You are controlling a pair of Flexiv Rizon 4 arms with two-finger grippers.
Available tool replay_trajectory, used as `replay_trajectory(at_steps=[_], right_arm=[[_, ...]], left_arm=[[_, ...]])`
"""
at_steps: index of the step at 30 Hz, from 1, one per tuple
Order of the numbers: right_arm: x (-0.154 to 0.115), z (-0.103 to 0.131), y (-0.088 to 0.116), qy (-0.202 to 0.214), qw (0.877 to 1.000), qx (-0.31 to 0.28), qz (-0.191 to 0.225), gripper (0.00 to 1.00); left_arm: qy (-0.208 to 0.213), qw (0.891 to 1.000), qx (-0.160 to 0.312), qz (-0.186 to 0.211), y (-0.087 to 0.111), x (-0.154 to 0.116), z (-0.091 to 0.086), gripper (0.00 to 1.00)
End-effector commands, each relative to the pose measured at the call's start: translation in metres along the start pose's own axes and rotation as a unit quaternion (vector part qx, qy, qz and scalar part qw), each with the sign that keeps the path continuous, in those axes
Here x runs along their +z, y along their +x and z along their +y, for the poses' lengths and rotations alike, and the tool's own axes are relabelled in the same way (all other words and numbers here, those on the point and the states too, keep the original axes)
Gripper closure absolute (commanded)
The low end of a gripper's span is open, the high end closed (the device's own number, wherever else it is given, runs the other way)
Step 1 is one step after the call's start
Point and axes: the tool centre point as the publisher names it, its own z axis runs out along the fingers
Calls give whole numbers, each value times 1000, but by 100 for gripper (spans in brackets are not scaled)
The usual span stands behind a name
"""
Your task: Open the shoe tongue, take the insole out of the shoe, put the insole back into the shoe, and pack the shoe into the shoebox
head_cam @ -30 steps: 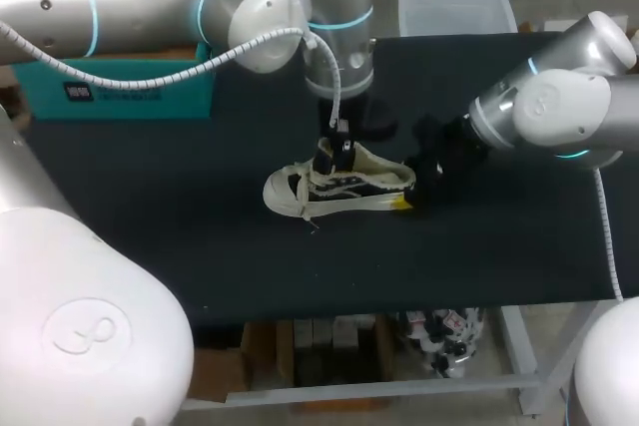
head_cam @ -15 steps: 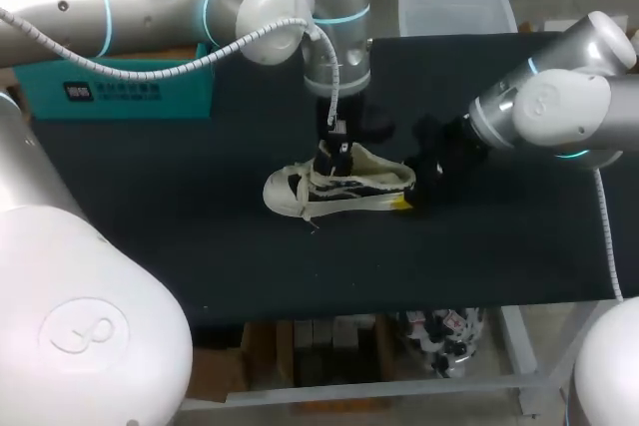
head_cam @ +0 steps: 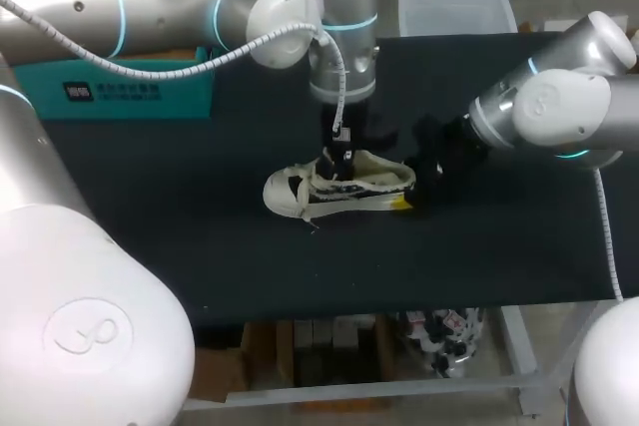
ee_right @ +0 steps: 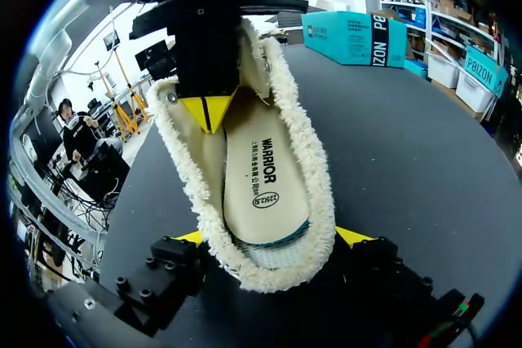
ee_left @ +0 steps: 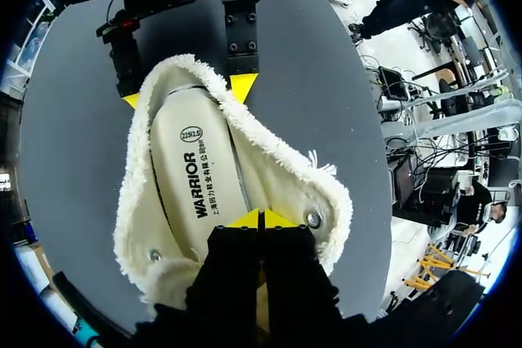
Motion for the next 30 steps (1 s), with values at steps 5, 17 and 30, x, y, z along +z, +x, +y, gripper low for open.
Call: replay_trajectory(at_steps=[5,17,30], right_arm=[[3,-6,0,0,1000,0,0,100],[3,-6,0,0,1000,0,0,100],[3,-6,0,0,1000,0,0,100]], left_arm=[[-18,1000,-7,-17,1,16,0,100],[-23,999,-16,-28,4,24,0,99],[-21,998,-33,-56,-6,42,5,85]])
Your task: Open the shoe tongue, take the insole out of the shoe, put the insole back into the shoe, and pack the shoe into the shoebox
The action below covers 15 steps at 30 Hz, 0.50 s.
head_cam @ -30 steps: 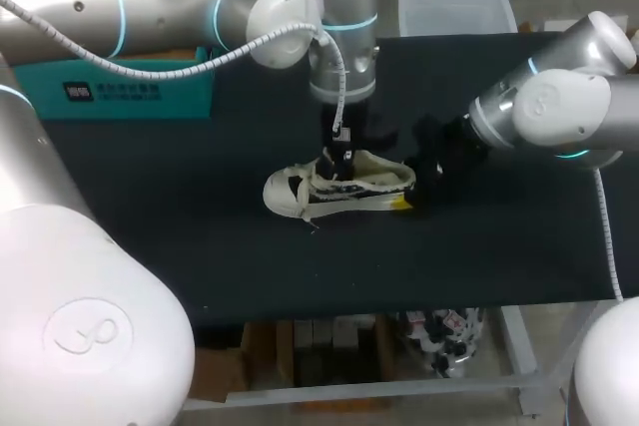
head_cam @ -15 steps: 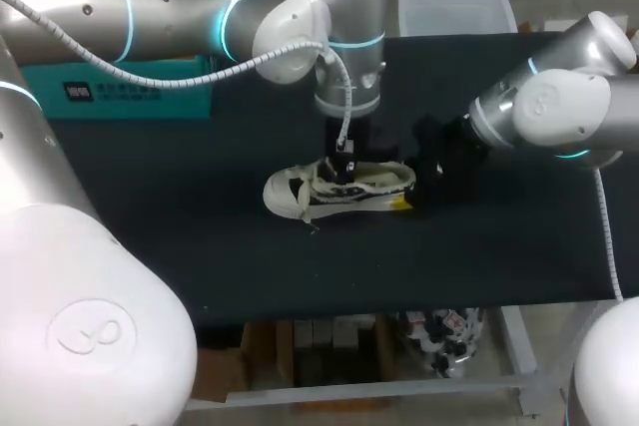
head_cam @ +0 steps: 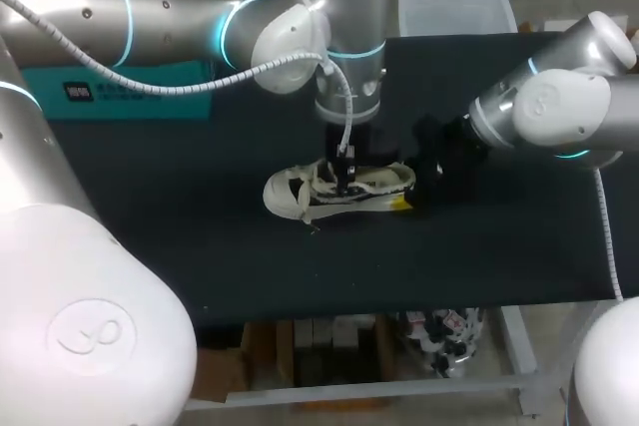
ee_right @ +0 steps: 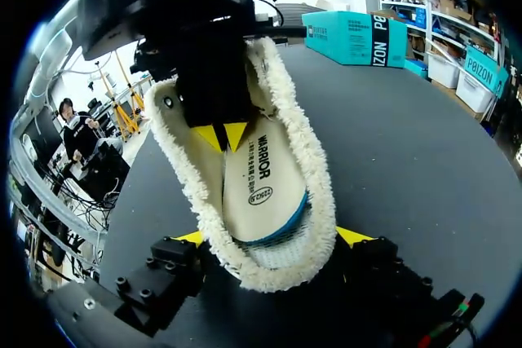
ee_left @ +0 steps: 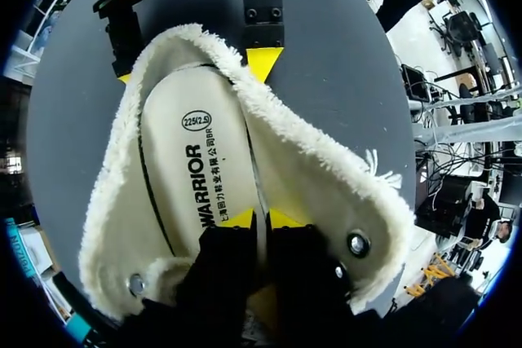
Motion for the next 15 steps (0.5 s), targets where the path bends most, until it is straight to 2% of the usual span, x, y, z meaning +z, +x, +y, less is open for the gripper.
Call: replay_trajectory(at_steps=[1,8,12,15], right_arm=[[3,-5,-1,0,1000,0,0,100],[3,-5,-1,0,1000,0,0,100],[3,-5,-1,0,1000,0,0,100],[3,-5,-1,0,1000,0,0,100]], left_arm=[[6,1000,-4,-10,3,19,2,84],[11,999,0,-41,3,23,2,80],[-2,998,9,-62,6,26,-2,79],[-7,997,16,-71,6,31,-4,72]])
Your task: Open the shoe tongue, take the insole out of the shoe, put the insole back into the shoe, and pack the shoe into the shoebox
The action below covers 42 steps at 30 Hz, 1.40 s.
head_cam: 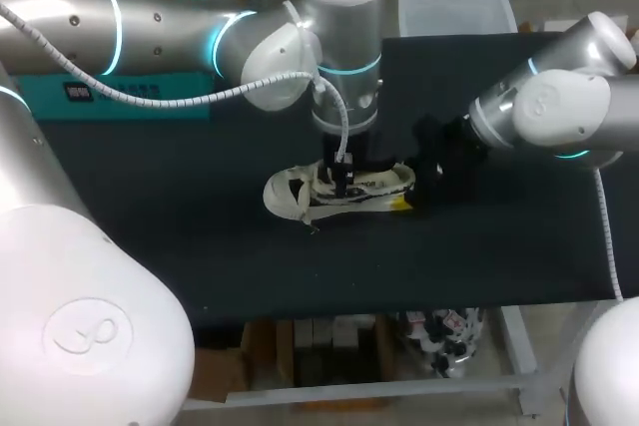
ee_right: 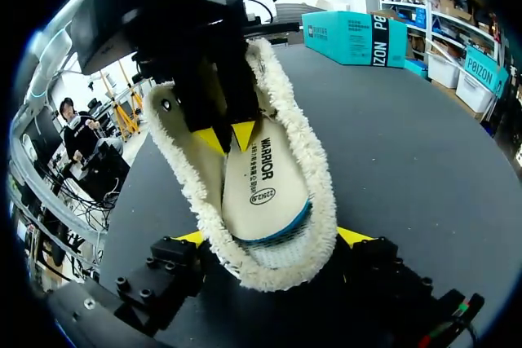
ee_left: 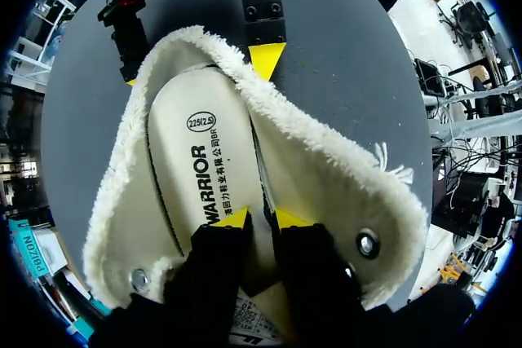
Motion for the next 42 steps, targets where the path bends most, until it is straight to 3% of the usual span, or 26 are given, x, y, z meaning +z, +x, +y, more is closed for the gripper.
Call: replay_trajectory(at_steps=[1,20,42], right_arm=[[3,-5,-1,0,1000,0,0,100],[3,-5,-1,0,1000,0,0,100],[3,-5,-1,0,1000,0,0,100]], left_arm=[[-5,1000,3,-18,12,29,-5,71],[-11,997,-16,-71,-17,47,-8,70],[-15,993,-25,-117,-69,57,-4,72]])
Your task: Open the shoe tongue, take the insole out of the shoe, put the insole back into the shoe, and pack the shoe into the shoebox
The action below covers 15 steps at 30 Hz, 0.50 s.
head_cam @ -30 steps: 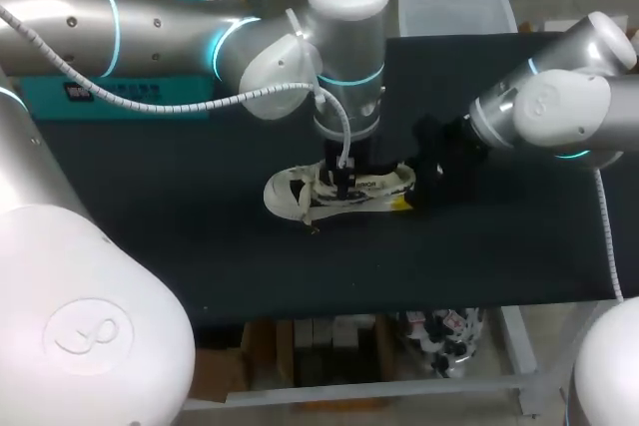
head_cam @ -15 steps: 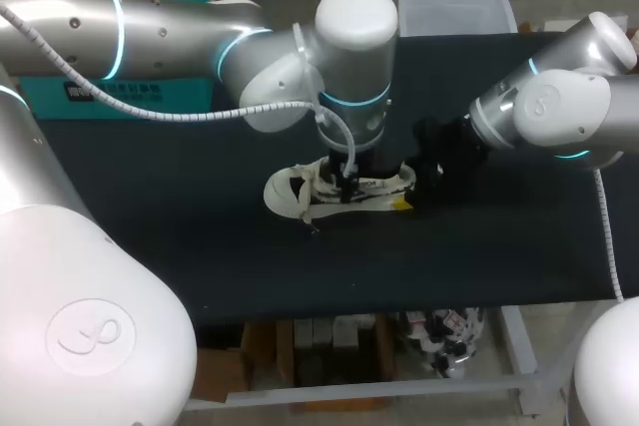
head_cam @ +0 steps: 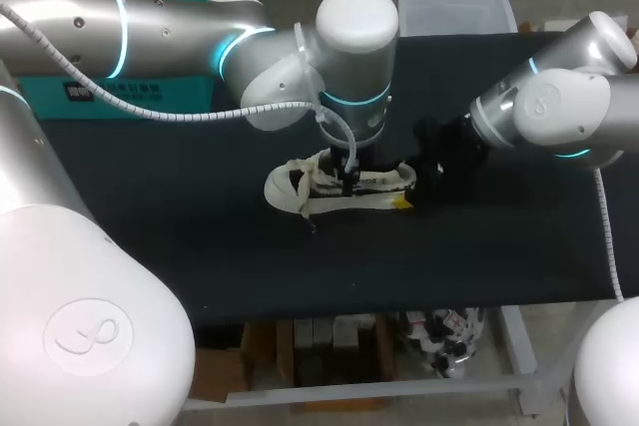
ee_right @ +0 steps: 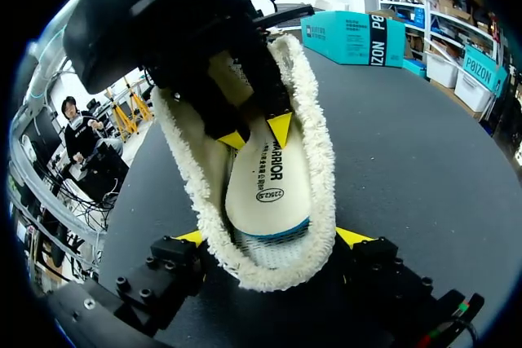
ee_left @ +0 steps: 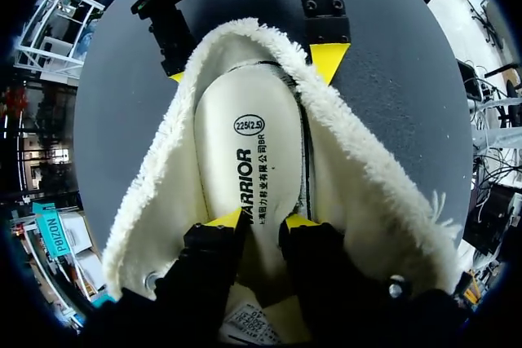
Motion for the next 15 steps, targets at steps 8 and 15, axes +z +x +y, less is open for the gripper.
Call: replay_trajectory(at_steps=[8,15], right_arm=[[4,-5,2,0,1000,-1,2,100],[4,-5,2,0,1000,-1,2,100]], left_arm=[[10,1000,-1,-18,-27,57,-3,100],[25,999,0,-24,-30,43,-2,100]])
